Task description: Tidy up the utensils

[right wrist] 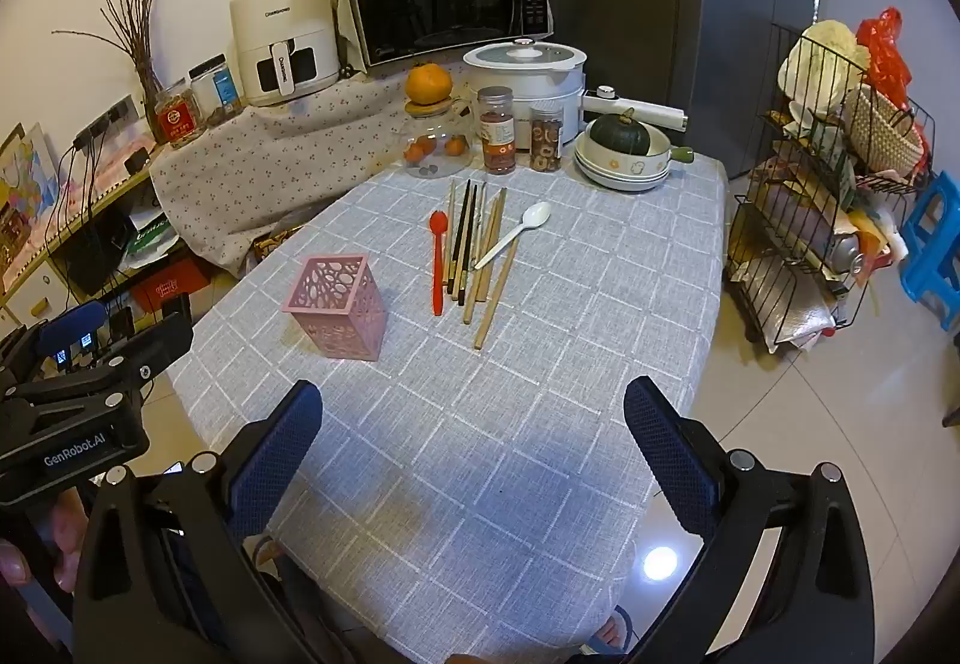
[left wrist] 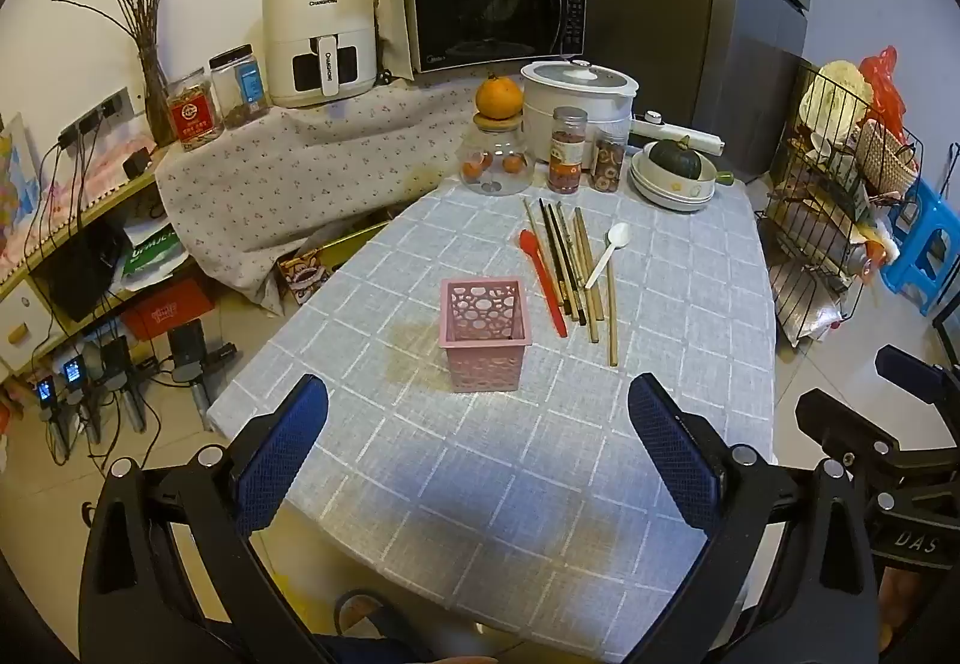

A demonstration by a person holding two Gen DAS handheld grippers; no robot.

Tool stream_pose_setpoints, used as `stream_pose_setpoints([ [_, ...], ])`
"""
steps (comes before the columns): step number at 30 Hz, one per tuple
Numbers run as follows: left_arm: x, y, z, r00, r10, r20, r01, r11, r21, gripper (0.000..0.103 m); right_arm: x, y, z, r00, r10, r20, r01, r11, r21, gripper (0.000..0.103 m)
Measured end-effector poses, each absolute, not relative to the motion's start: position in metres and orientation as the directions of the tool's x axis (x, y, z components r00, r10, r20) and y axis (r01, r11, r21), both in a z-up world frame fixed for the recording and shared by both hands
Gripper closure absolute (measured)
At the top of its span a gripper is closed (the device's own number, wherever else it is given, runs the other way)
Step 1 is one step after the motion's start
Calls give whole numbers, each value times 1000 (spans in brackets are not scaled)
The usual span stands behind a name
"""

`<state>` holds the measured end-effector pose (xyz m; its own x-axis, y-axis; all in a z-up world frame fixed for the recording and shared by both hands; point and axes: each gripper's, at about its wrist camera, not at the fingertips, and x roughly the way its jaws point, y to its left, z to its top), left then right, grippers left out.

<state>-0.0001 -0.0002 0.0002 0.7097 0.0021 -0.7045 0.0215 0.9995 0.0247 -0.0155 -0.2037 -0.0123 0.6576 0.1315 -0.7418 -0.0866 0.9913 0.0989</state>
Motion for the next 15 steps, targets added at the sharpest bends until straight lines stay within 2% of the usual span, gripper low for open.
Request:
stream_pose_setpoints([
  [15,-2,-1,5,718,6,-696,23,999,32,7,-17,-204,-9,662,132,-738,-88,991,99,5],
])
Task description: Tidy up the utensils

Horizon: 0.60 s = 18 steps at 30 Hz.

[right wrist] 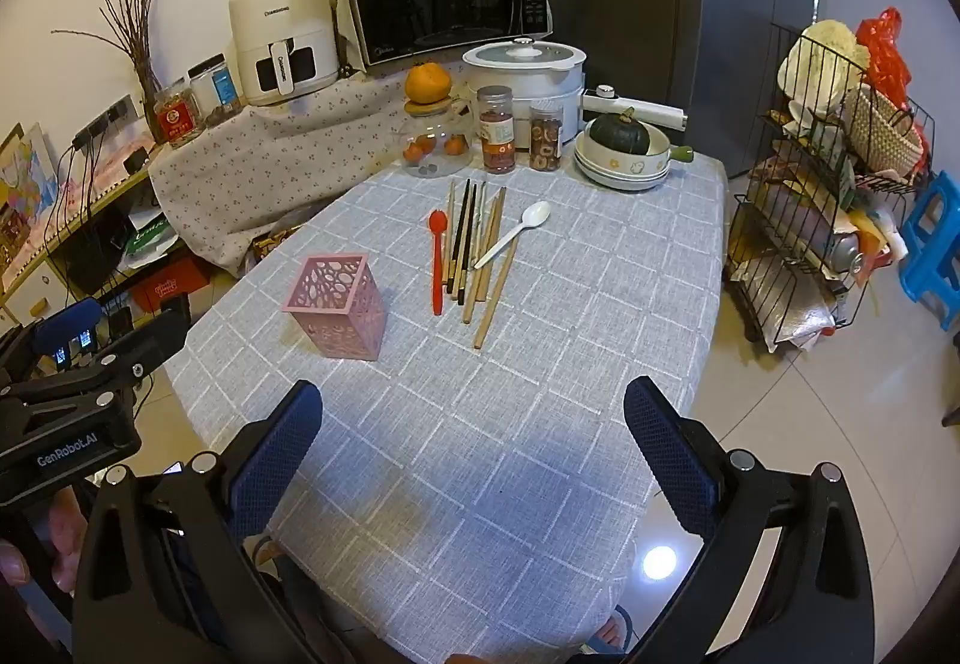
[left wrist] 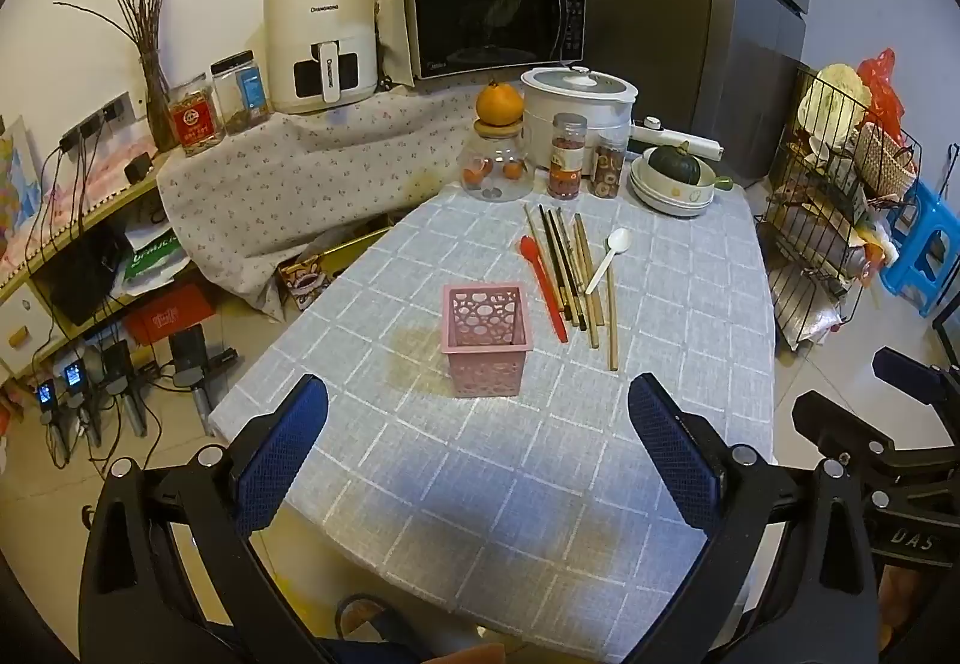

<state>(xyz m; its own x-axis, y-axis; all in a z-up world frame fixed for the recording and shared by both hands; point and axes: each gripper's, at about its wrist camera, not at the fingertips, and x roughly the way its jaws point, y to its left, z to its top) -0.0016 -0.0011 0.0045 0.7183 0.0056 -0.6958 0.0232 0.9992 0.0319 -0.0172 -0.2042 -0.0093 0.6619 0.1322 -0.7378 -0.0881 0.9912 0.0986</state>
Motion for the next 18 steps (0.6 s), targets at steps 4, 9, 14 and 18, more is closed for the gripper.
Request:
stream_pose_setpoints([
  [4,-2,-3,5,715,-11,-699,35,999,19,7,-16,-205,-10,661,131,-739,-80,991,104,5],
  [9,0,-3,6,716,-11,-698,39,999,25,7,-16,-208,-7,667,130,-734,-77,991,107,5],
  [14,-2,-4,4,720,-16,-694,47,999,26,7,-16,-209,-6,667,128,-734,-72,992,107,5],
  [18,-3,-5,1,722,-15,-692,48,998,28,7,-16,-210,-7,668,128,-733,-73,992,107,5],
])
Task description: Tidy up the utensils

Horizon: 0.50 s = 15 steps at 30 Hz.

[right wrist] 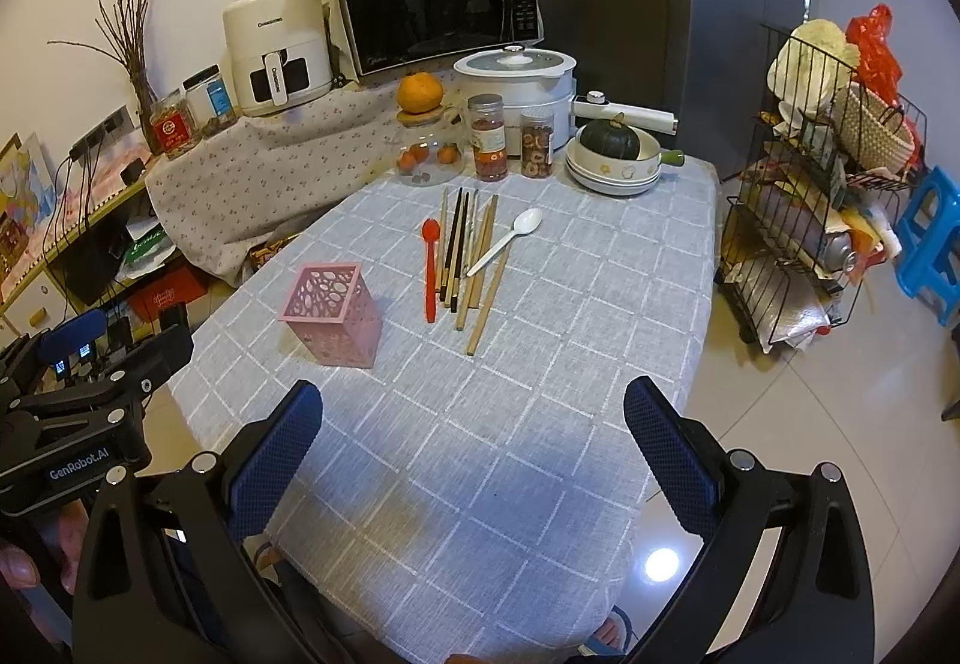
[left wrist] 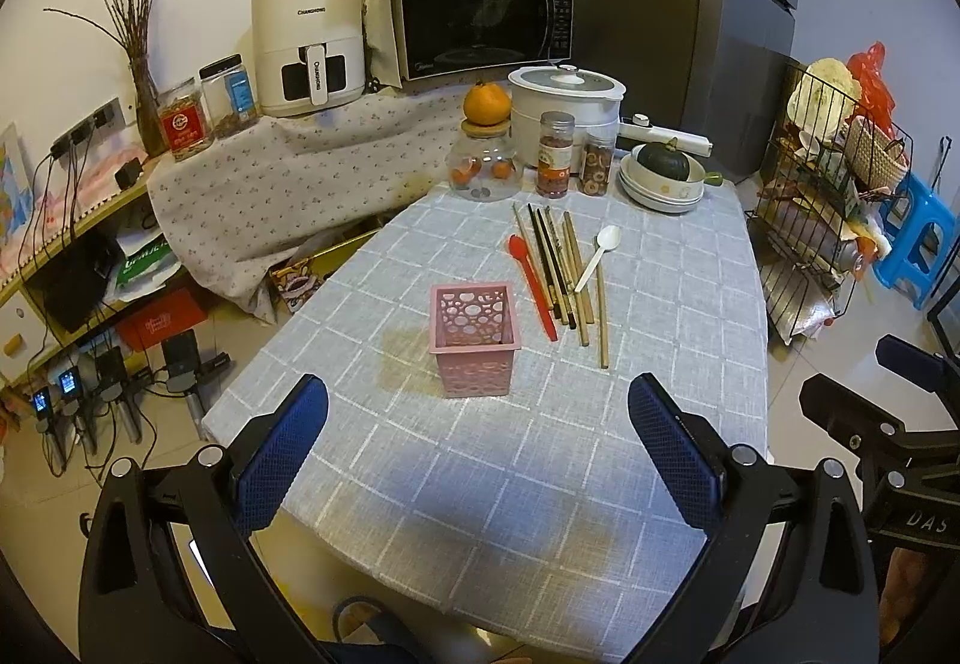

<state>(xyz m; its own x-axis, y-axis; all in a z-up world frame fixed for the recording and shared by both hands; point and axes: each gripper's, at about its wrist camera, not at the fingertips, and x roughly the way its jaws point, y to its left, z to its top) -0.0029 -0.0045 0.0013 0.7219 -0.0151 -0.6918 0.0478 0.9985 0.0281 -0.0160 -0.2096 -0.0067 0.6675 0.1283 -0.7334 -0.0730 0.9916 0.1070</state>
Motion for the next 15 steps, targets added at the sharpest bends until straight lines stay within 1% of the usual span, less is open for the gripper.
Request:
stream_pose_setpoints([
  [15,-3,-5,0,720,-15,-694,45,999,26,7,-16,-209,-7,667,128,-734,-73,992,106,5],
])
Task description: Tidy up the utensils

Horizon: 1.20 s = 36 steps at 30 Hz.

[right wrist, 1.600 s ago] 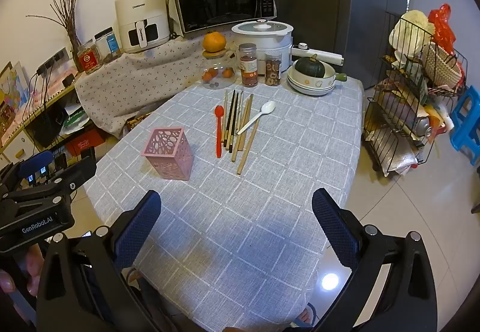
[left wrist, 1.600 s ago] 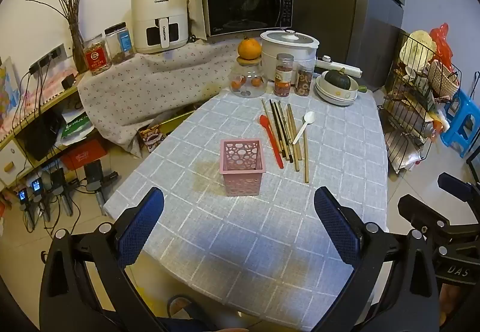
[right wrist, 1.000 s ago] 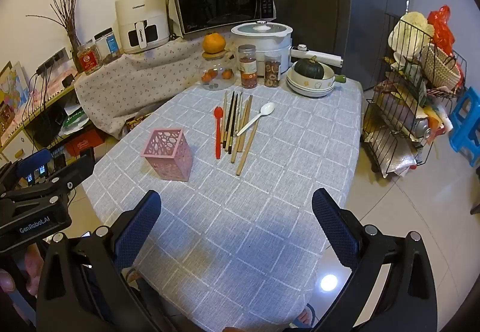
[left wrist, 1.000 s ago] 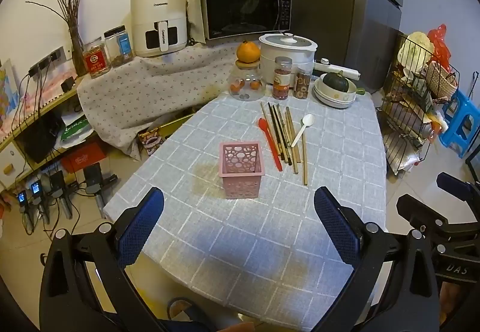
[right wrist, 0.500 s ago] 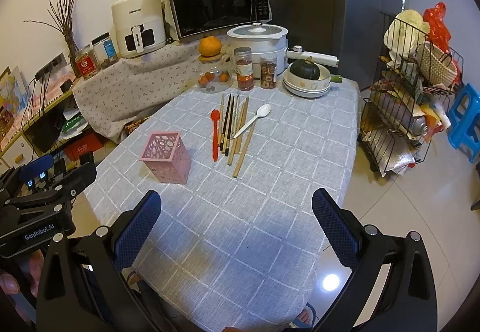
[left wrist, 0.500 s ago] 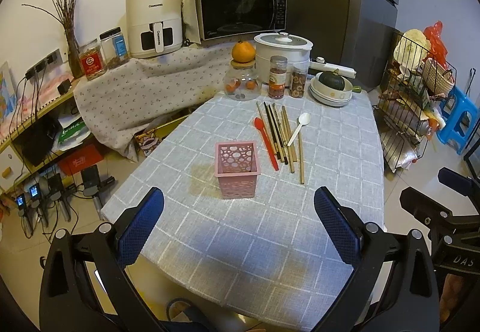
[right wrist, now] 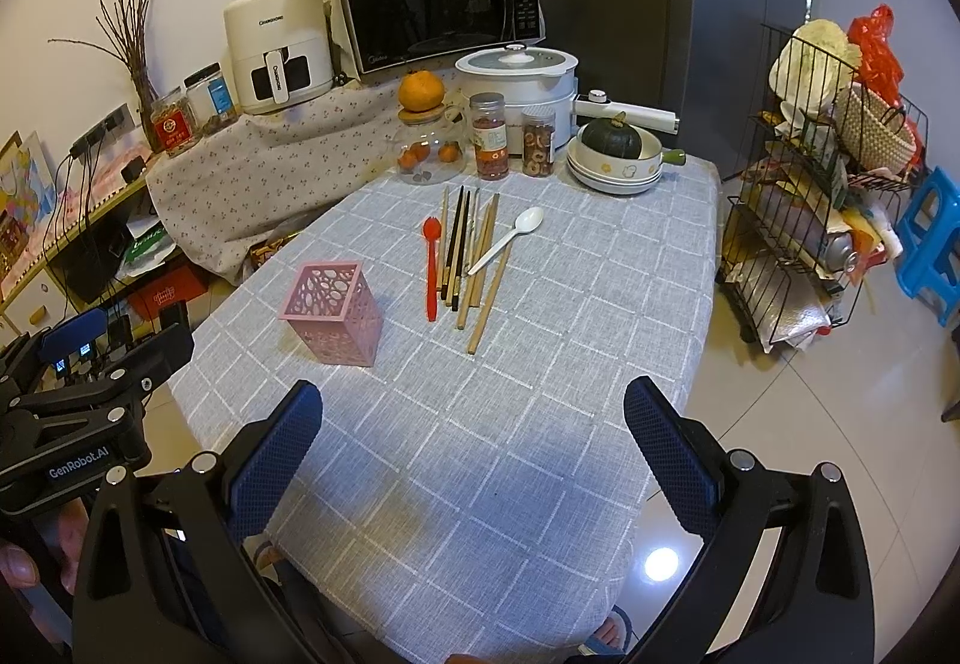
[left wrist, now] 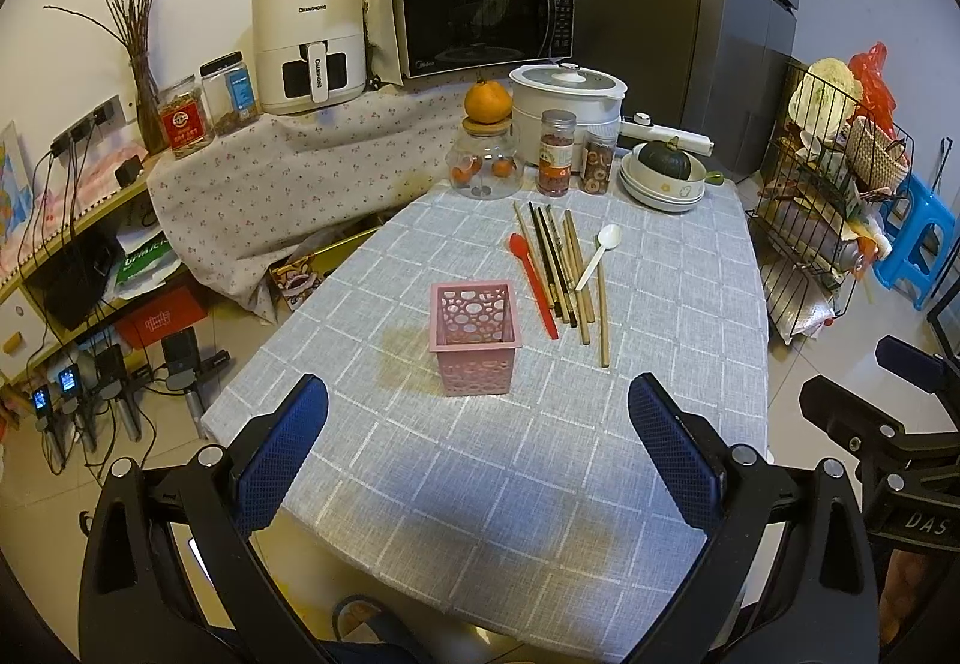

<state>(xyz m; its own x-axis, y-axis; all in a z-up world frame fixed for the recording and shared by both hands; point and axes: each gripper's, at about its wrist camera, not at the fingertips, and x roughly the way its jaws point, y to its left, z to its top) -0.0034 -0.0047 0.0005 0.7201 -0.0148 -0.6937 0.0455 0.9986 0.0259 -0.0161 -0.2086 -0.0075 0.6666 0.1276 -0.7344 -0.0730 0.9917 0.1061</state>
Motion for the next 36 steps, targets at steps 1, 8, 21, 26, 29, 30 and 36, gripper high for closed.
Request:
stream_pose_setpoints([
  [1,-4,-5,0,720,-14,-694,45,999,26,7,-16,-209,-8,666,128,-735,-73,992,106,5],
  [8,-4,-4,-1,720,-15,-694,47,999,27,7,-15,-207,-9,665,126,-736,-72,992,105,5],
  [21,-3,-4,-1,719,-14,-695,47,998,28,7,-15,-207,-9,666,125,-736,-72,992,103,5],
  [26,-4,-4,-1,720,-13,-694,46,999,28,7,-16,-207,-9,666,126,-735,-72,992,104,5],
  [29,-3,-4,-1,719,-14,-695,46,999,28,7,-15,-207,-8,665,126,-736,-72,992,104,5],
  [30,-3,-4,-1,718,-14,-695,46,999,27,7,-15,-207,-9,665,126,-736,-73,992,104,5],
  [36,-3,-4,-1,718,-14,-696,46,999,27,7,-15,-207,-8,665,125,-736,-72,992,104,5],
])
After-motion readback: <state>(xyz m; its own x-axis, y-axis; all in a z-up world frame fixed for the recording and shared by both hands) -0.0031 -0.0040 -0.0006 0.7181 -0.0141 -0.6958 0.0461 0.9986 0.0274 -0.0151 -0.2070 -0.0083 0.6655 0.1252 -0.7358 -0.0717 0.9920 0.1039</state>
